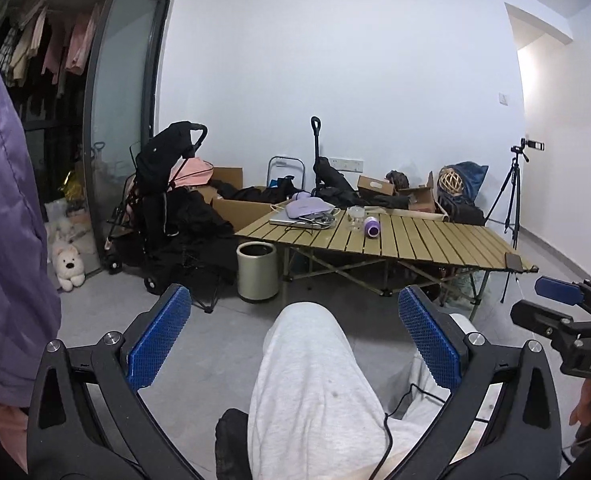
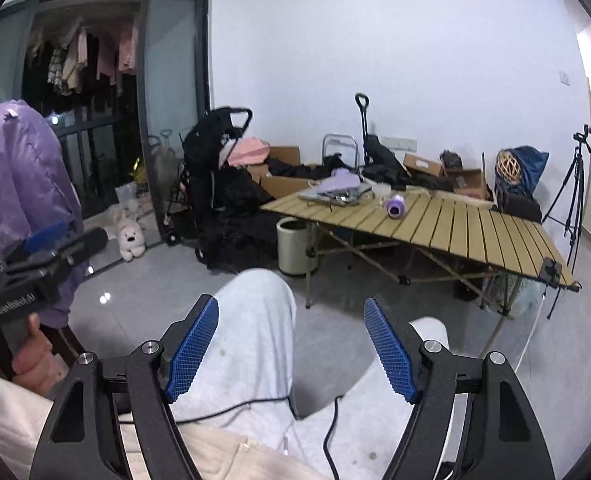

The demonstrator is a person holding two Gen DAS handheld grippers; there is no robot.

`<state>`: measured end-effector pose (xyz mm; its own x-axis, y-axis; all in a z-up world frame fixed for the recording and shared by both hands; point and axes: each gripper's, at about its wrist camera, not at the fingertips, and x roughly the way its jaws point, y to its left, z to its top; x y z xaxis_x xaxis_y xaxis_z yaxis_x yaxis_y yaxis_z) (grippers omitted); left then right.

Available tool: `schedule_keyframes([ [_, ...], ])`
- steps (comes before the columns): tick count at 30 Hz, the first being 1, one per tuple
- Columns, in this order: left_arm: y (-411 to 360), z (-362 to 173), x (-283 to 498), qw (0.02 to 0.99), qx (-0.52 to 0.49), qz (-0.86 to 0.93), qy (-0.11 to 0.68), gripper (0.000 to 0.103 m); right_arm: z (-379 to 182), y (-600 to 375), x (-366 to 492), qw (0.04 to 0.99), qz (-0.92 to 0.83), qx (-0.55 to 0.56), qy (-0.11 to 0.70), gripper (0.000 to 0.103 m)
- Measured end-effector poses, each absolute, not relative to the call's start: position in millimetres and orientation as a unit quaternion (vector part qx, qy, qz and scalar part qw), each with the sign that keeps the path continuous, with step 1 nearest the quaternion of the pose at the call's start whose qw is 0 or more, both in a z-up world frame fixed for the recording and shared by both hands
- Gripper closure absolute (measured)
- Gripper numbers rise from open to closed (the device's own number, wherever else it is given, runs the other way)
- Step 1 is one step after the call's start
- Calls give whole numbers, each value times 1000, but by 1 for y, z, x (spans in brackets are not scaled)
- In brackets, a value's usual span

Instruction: Organize rigid objects

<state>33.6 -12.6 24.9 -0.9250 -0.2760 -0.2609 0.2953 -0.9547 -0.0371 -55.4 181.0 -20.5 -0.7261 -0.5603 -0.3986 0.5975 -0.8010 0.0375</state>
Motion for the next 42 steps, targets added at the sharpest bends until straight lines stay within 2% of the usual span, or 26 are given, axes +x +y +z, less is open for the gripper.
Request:
schedule_keyframes([
  [26, -15, 30, 40, 139, 129, -981, 32, 0, -16, 183, -52, 299, -932, 195, 60, 23],
  [42, -25, 31, 37, 136, 135, -981, 41, 0, -12, 170, -48, 329, -921, 189, 86, 23],
])
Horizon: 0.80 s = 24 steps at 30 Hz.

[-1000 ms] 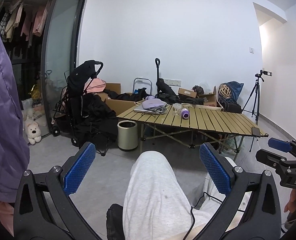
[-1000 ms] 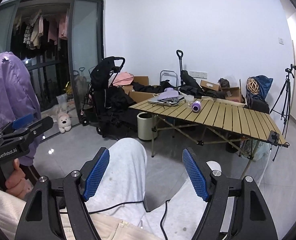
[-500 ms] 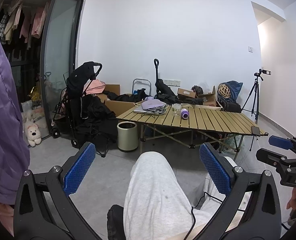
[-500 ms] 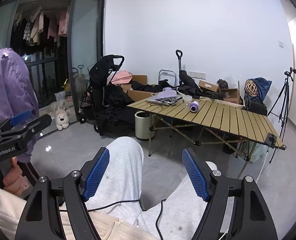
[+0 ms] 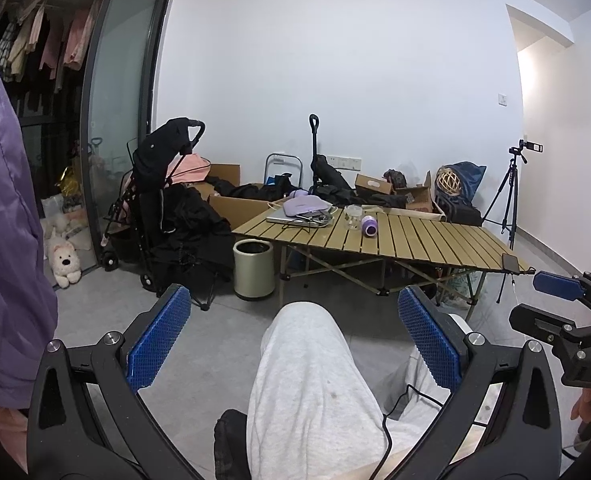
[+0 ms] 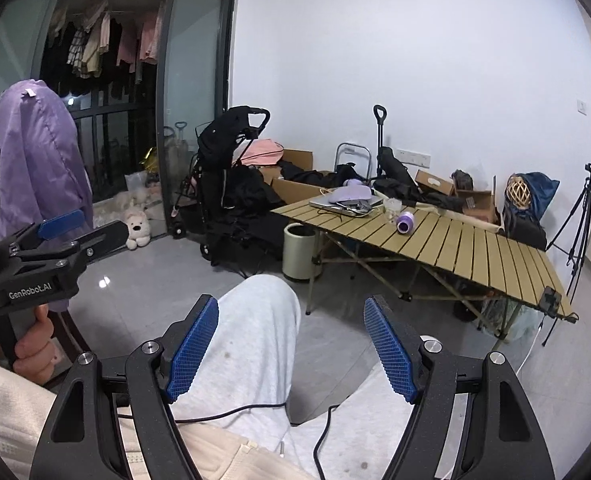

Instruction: Organize rigid objects

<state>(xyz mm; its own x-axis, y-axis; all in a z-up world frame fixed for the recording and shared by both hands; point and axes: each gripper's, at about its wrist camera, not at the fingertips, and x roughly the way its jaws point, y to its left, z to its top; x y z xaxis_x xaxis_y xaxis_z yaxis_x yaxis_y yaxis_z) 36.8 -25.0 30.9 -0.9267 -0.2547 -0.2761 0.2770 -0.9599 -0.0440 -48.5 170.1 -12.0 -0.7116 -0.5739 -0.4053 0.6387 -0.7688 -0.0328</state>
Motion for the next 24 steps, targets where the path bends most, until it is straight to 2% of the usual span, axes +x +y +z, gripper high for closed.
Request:
schedule_keyframes([
  [24, -16, 33, 44, 134, 121, -983, 20, 0, -12, 178, -49, 319, -925, 192, 70, 23],
])
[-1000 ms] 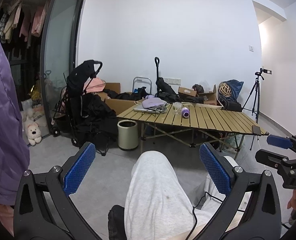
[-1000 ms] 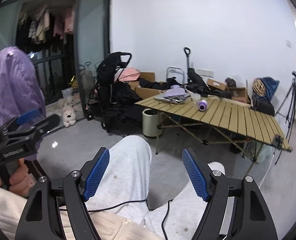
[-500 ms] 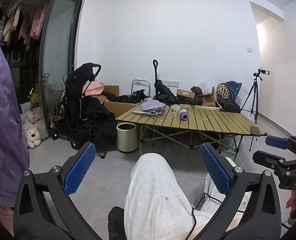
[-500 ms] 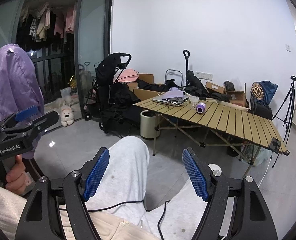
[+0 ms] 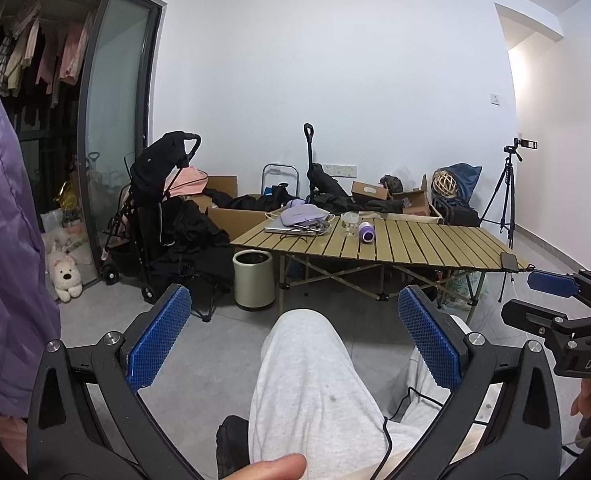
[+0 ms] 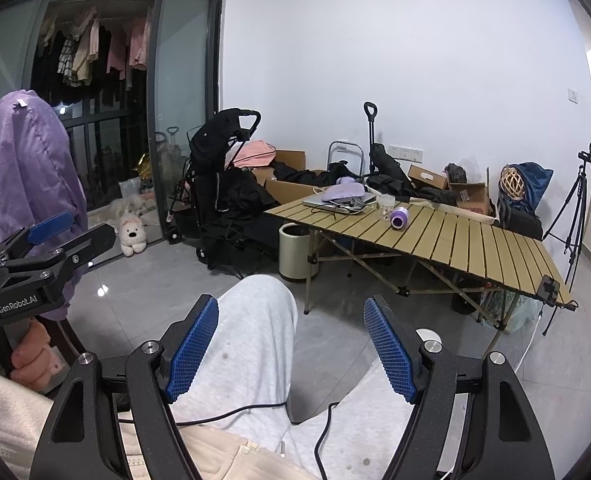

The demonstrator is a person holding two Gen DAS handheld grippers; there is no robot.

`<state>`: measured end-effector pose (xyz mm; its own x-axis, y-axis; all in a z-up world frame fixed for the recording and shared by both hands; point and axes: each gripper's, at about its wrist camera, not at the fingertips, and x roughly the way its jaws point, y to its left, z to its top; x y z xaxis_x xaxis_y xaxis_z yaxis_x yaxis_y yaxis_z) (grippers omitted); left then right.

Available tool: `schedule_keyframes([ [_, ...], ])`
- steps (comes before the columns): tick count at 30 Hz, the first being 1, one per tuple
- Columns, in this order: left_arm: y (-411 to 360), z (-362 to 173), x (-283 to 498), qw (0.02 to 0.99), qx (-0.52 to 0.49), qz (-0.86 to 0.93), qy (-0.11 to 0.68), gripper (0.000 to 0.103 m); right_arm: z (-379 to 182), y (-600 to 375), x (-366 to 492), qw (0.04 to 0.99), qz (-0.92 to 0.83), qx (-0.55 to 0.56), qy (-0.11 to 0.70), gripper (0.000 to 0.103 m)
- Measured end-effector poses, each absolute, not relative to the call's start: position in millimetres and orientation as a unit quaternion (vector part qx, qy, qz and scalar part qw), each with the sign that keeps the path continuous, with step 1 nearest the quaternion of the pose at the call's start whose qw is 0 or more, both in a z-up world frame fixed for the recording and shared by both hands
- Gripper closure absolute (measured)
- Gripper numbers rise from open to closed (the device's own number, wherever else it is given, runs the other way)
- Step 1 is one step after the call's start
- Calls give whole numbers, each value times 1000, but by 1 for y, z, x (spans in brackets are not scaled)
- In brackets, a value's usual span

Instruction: Organize rigid objects

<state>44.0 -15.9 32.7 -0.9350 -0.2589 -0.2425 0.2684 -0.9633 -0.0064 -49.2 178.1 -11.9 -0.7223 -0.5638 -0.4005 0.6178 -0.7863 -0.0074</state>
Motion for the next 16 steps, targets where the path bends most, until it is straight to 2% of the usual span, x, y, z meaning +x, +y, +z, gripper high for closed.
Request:
schedule_keyframes([
  [16, -13, 33, 45, 136, 122, -983, 25, 0, -12, 174, -49, 322, -924, 193, 76, 23],
])
